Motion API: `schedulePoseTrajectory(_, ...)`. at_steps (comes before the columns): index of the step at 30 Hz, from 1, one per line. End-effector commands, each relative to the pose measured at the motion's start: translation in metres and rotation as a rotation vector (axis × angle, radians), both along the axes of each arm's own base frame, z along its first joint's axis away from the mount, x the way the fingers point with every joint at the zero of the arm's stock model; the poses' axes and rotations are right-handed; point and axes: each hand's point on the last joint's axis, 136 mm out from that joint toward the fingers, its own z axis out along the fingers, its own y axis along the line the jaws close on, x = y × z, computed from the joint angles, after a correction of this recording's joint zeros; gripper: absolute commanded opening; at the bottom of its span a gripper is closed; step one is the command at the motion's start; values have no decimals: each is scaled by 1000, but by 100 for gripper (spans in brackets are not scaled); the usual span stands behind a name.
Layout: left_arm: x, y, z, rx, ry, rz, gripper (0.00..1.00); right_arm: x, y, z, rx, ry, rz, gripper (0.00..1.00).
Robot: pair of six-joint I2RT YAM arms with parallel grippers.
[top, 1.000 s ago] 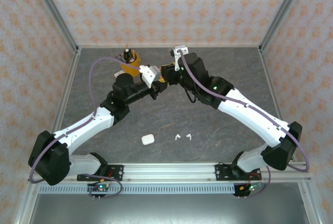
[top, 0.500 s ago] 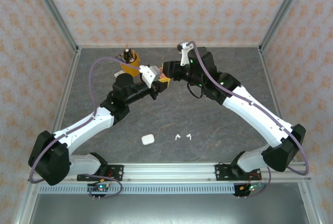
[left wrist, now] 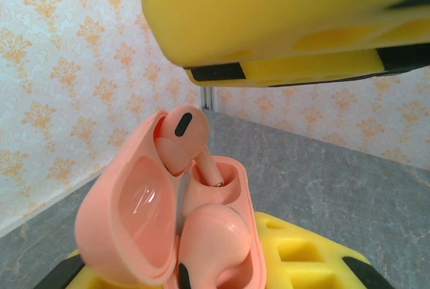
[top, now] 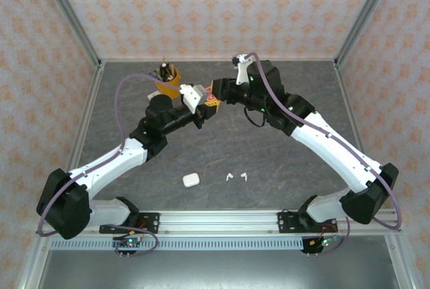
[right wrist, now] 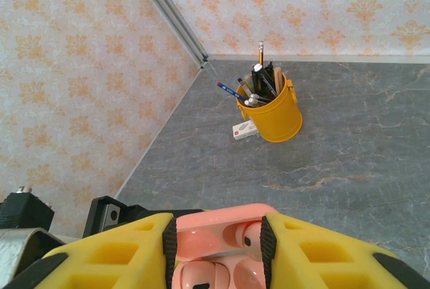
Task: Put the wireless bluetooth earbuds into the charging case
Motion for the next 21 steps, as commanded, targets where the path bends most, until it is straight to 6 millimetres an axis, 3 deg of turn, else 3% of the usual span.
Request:
schedulePoseTrajectory(1,-8,-2,33,-36,-86,-23,0,1,-2,10,10,-18,-2,40)
schedulePoseTrajectory(11,-9,-2,33,-34,-88,-24,0,9,6,-4,-17,13,25,40)
schedulePoseTrajectory(21,-7,-2,32,-34,-85,-20,0,-8,8,-8,-27,30,116,39)
